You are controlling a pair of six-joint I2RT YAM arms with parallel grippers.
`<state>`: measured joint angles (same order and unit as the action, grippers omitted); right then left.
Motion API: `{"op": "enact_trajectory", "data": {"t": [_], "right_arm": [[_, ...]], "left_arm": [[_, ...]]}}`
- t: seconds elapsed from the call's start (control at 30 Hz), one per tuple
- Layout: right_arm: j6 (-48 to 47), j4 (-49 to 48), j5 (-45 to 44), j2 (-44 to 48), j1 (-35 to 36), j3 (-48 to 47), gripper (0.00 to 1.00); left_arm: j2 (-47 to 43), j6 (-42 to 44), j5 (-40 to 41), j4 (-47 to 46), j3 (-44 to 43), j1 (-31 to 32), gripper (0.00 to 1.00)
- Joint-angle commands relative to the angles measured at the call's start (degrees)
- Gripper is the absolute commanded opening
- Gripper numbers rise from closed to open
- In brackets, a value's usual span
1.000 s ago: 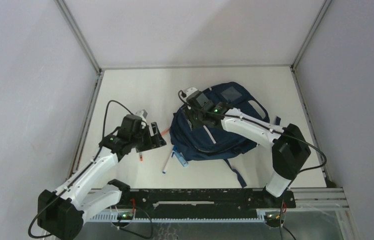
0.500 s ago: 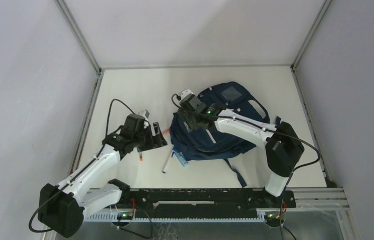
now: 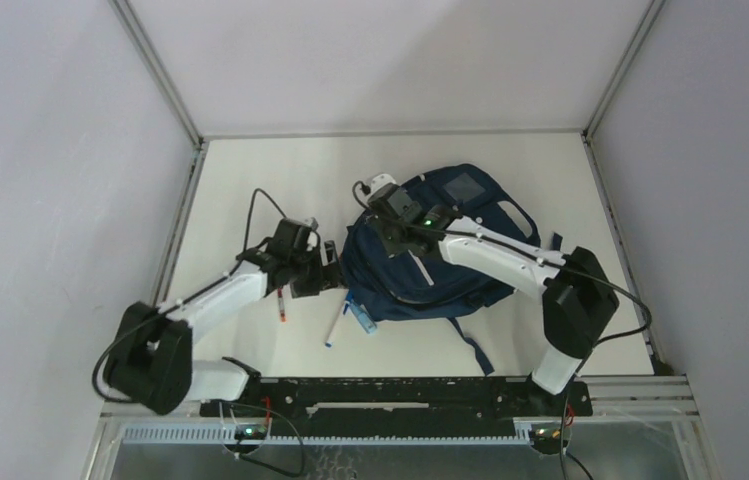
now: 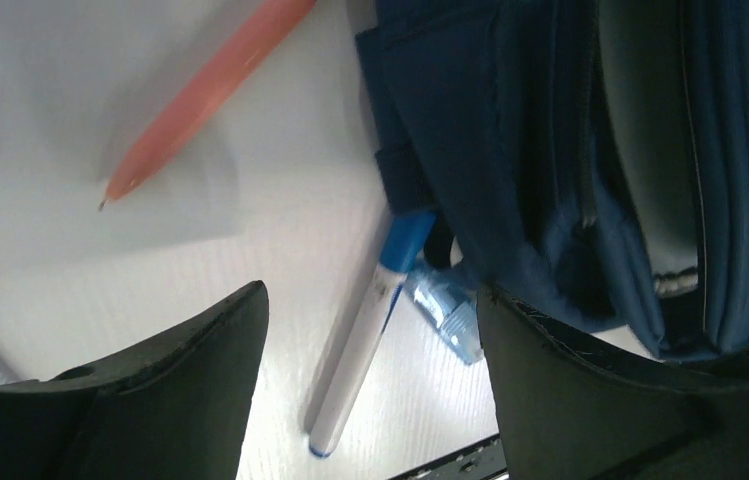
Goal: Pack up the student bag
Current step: Adjust the student bag at the center of the board.
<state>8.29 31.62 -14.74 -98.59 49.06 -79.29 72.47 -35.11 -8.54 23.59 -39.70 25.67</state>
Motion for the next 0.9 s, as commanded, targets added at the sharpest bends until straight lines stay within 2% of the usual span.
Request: {"op": "enact_trajectory", "data": {"t": [0.0, 0.23, 0.4, 0.53, 0.73, 0.87], "right_arm": [[1.9, -0.1, 0.2, 7.5, -4.5, 2.9, 0.00], [9.5, -2.4, 16.9, 19.1, -14.5, 10.9, 0.00], [12.3, -3.5, 26.0, 24.1, -18.5, 14.9, 0.00], [13.8, -5.0, 28.8, 24.6, -20.8, 16.4, 0.00], [19.5, -13.6, 36.3, 21.3, -25.5, 16.4, 0.00], [18.8, -12.7, 36.9, 19.3, -26.3, 15.5, 0.00]], "left_arm": [[7.3, 1.7, -3.8, -5.2, -9.2, 0.2, 0.80], [18.0, 2.1, -11.9, -7.5, -20.8, 0.6, 0.79], [22.5, 2.7, -13.1, -6.3, -28.6, 0.6, 0.79], [25.2, 3.0, -12.9, -5.9, -32.5, 0.6, 0.79], [29.0, 2.8, -13.2, -4.7, -38.5, 0.6, 0.77], [24.6, 3.2, -9.9, -4.1, -36.5, 0.6, 0.77]]}}
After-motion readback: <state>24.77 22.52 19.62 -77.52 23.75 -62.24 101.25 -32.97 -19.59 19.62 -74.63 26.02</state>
